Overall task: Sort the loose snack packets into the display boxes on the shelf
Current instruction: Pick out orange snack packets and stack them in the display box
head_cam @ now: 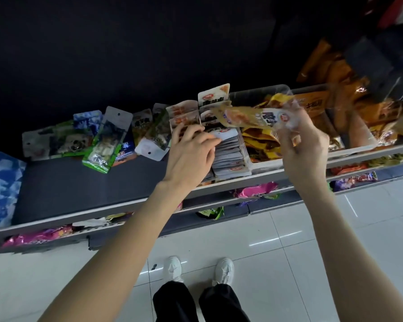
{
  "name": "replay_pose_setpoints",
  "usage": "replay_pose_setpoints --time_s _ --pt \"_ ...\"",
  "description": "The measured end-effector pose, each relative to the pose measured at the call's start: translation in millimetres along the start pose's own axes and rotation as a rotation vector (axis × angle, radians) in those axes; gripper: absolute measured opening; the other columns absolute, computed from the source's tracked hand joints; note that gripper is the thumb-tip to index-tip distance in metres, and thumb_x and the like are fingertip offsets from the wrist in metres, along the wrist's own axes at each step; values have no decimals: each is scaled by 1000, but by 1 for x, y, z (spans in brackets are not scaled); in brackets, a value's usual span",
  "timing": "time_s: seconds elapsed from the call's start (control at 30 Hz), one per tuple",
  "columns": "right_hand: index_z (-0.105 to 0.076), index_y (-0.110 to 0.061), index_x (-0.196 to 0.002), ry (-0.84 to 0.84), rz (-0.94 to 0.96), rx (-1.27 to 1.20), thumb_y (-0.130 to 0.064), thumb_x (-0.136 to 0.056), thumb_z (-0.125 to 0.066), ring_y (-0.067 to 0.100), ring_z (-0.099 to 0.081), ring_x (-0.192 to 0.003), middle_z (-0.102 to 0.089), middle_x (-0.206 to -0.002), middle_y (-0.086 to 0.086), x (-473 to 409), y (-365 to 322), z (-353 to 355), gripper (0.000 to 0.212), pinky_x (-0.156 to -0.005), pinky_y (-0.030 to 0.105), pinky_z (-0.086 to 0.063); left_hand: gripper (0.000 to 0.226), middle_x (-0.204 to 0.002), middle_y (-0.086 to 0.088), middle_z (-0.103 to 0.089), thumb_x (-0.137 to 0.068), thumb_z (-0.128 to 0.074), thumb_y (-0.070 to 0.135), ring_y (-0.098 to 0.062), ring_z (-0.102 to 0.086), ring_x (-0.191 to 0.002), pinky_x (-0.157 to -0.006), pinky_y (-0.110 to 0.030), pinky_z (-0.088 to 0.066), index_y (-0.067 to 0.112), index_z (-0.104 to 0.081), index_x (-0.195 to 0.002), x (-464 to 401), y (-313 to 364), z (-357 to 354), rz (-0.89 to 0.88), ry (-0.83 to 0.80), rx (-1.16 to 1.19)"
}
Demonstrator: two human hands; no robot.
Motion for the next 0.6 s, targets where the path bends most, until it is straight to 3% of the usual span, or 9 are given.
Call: replay_pose_setpoints --time_s 0.1,0.17,0.3,0.43,0.6 --pt "-66 -10 -102 -109 343 241 -4 -92 -50 24 -61 -78 -68 -86 6 -5 -27 -24 20 -70 34 -46 25 -105 6 -70 -90 -53 22 -22 -54 -110 -102 -47 -32 24 -70 -109 -1 1 0 -7 0 -7" --pt "-67 -14 -99 -163 469 395 1 -83 -56 28 -62 -77 -69 -83 5 -8 -36 -47 25 -70 35 -45 27 -106 6 -70 -90 -50 22 -22 -54 -109 -101 -43 -31 24 -70 -109 -1 1 0 -1 0 -19" --pt "-66 -15 -96 -232 498 541 -1 -77 -65 27 -64 -67 -68 -74 4 -15 -42 -84 24 -66 32 -46 40 -108 6 -69 -89 -36 27 -21 -54 -107 -95 -36 -29 24 -68 -112 0 1 0 8 -16 -43" --pt "-65 -14 -94 -135 534 478 -4 -84 -63 23 -61 -66 -66 -75 2 -15 -54 -79 14 -66 32 -43 35 -119 3 -65 -91 -49 20 -22 -51 -118 -103 -42 -33 20 -62 -123 5 -1 -1 -1 -26 0" --pt "-70 -18 -77 -169 485 558 2 -63 -77 23 -61 -56 -68 -67 -2 -9 -45 -96 25 -60 25 -47 38 -121 0 -64 -85 -59 9 -26 -51 -120 -104 -45 -34 16 -62 -122 9 -3 0 -40 -19 80"
Point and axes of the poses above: each hand's wrist, its own x-axis away from the middle knuckle, its own z-axis out of the back of the hand, y = z × x, the point moved 9 cm from there along -x, towards the middle knuckle
